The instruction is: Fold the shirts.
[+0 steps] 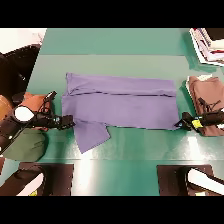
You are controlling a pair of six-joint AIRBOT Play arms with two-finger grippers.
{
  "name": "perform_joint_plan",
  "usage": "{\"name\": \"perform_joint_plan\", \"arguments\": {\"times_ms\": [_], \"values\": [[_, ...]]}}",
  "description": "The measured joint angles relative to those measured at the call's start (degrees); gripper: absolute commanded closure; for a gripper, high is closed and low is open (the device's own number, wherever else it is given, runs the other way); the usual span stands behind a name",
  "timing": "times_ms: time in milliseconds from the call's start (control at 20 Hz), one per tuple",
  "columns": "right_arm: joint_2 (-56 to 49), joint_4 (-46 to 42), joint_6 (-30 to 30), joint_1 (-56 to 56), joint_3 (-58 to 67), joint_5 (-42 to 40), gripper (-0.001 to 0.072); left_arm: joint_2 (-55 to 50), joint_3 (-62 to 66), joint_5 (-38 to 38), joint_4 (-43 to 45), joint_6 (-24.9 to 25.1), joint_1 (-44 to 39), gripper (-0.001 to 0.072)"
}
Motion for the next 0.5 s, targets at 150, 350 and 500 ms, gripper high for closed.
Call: {"name": "perform_joint_plan", "arguments": {"times_ms": [150, 350, 500], "values": [[1.68, -1.75, -1.03, 2.6, 1.84, 1.36, 0.0694, 3.32, 1.18, -3.96, 4.83, -0.85, 0.0, 0.0686], [8.66, -6.84, -1.51, 3.87, 2.95, 5.79, 0.0694, 10.1, 1.68, -13.0, 9.6, -2.97, 0.0, 0.0686], [16.24, -11.63, -1.68, 4.09, 3.21, 10.86, 0.0695, 15.12, 1.92, -20.15, 9.97, -3.91, 0.0, 0.0686]]}}
